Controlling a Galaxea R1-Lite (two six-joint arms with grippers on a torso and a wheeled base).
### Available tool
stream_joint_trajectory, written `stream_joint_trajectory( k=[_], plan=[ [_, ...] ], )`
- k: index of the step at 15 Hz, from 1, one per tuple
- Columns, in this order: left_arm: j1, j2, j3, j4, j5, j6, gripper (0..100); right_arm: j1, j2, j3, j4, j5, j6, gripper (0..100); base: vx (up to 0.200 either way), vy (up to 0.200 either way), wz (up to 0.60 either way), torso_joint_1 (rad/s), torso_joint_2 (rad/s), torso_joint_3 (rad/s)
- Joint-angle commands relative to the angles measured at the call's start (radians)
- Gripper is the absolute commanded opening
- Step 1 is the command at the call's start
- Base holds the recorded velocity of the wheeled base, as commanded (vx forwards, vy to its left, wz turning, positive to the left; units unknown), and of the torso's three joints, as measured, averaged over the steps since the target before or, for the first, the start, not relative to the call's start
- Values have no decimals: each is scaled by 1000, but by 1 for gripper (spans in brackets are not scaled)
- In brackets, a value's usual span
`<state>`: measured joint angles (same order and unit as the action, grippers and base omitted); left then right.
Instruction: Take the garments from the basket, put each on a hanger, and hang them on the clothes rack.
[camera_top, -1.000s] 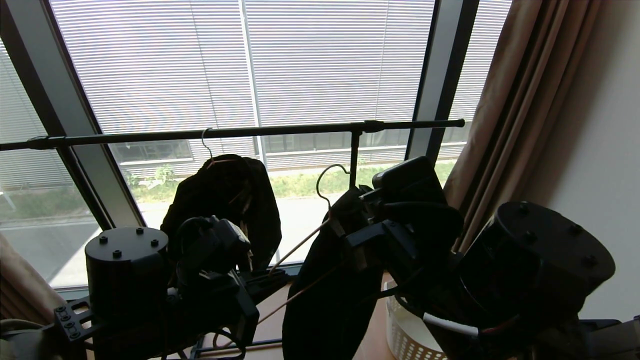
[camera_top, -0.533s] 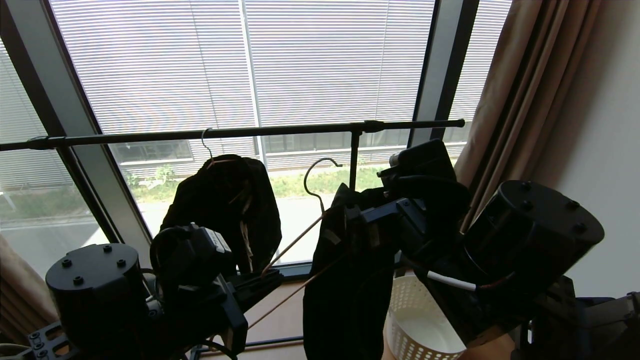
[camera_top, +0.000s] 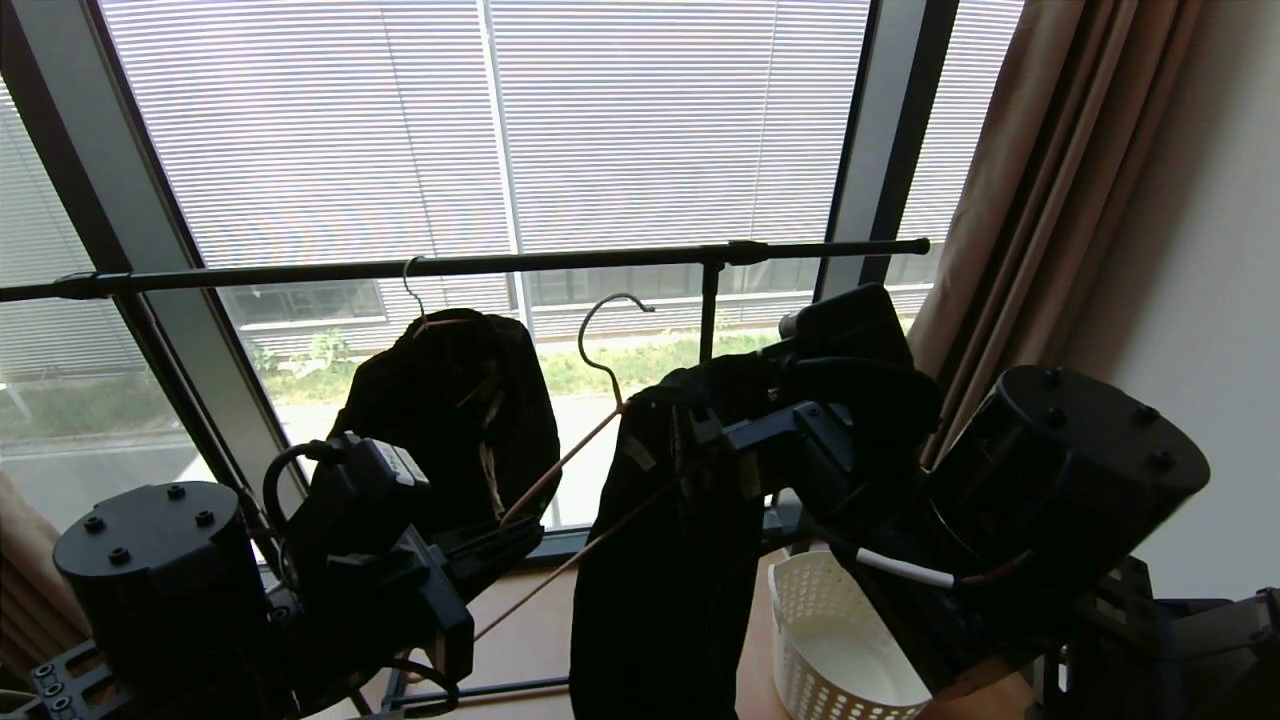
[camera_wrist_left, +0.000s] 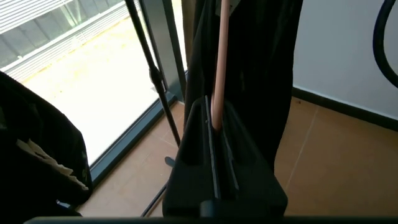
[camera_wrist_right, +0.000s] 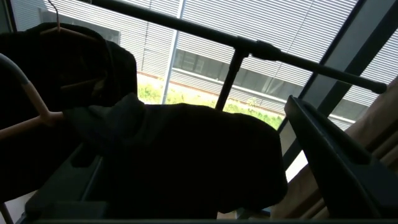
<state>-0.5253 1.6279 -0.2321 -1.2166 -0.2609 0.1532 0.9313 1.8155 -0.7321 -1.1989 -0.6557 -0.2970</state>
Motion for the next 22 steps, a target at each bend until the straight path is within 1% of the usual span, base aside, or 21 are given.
stream_joint_trajectory(
  k=[1, 5, 8, 11, 12, 14, 15, 16, 17, 18, 19, 20, 21, 22],
  plan=[
    [33, 3, -15, 0, 0, -17, 0, 6, 1, 2, -1, -1, -1, 100, 0, 0, 0, 0, 0, 0],
    [70, 3, -18, -4, 0, -44, 0, 8, 5, 10, -1, 1, -1, 100, 0, 0, 0, 0, 0, 0],
    [70, 4, -38, -4, -1, -70, 0, 21, 10, 22, -1, 1, -1, 100, 0, 0, 0, 0, 0, 0],
    [64, 3, -39, -4, -3, -69, 0, 20, 13, 17, -1, 2, -1, 100, 0, 0, 0, 0, 0, 0],
    [64, 0, -33, -4, -8, -70, 0, 9, 8, 17, -1, 18, 1, 100, 0, 0, 0, 0, 0, 0],
    [64, -2, -29, -3, -12, -69, 0, -40, -9, 33, 2, 108, -1, 100, 0, 0, 0, 0, 0, 0],
    [71, -2, -29, 0, -24, -67, 0, -80, -44, 63, 13, 180, -2, 100, 0, 0, 0, 0, 0, 0],
    [77, -5, -26, 3, -40, -67, 0, -108, -64, 76, 22, 212, -2, 100, 0, 0, 0, 0, 0, 0],
    [88, -14, -15, 6, -60, -67, 0, -147, -88, 94, 45, 245, -1, 100, 0, 0, 0, 0, 0, 0],
    [93, -17, 0, 6, -83, -66, 0, -195, -134, 120, 99, 331, -1, 100, 0, 0, 0, 0, 0, 0],
    [93, -19, 13, 5, -92, -64, 0, -212, -157, 134, 128, 369, -1, 100, 0, 0, 0, 0, 0, 0],
    [97, -42, 45, 3, -110, -63, 0, -239, -231, 157, 228, 458, -2, 100, 0, 0, 0, 0, 0, 0],
    [113, -71, 97, 5, -155, -55, 0, -256, -329, 138, 435, 553, -5, 100, 0, 0, 0, 0, 0, 0],
    [139, -83, 148, 3, -216, -35, 0, -269, -392, 66, 650, 627, -21, 100, 0, 0, 0, 0, 0, 0]
  ],
)
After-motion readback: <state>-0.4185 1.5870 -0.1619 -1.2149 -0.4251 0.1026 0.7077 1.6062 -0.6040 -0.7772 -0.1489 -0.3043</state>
